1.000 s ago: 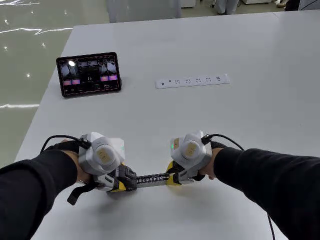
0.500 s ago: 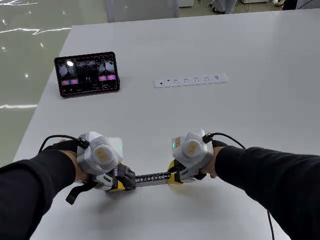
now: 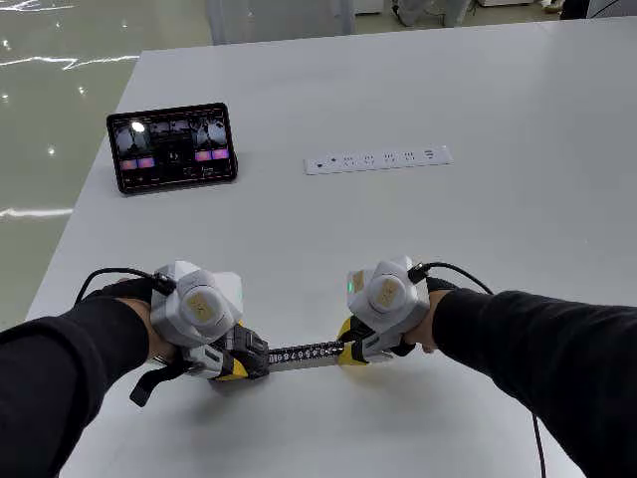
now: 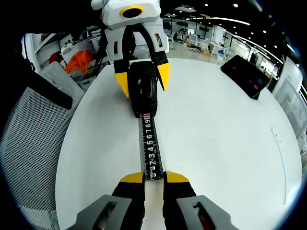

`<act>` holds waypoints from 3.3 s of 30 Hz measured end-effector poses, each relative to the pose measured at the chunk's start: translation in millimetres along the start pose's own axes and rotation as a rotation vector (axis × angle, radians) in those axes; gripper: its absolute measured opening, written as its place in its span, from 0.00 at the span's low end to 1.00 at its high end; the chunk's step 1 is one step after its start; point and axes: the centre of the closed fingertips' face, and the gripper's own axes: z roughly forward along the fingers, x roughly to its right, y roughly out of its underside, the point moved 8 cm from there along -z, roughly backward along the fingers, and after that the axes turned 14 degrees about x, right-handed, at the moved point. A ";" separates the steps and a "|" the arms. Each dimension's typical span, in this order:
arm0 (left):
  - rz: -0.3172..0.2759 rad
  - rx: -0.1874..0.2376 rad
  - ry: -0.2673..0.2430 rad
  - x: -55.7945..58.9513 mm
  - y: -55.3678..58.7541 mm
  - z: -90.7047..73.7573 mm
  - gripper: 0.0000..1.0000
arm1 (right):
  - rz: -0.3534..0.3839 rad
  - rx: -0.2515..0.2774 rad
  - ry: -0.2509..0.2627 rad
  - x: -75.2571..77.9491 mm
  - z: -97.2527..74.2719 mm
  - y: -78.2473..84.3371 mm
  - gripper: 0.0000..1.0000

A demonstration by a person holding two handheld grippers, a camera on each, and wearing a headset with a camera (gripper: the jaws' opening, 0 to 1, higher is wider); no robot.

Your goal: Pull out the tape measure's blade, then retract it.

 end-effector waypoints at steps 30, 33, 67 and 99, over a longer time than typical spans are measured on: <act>0.001 0.004 -0.001 -0.5 0.7 -0.3 0.31 | 0.012 -0.013 0.006 2.8 -13.6 9.2 0.09; 0.001 0.004 -0.001 -0.2 0.6 -0.4 0.31 | 0.015 -0.013 0.007 2.9 -15.1 10.2 0.10; 0.004 0.006 -0.001 0.1 0.6 0.2 0.31 | 0.033 -0.018 0.015 4.0 -26.1 22.2 0.09; 0.005 0.003 -0.003 0.6 0.2 0.1 0.31 | 0.044 -0.026 0.024 3.8 -37.8 29.4 0.09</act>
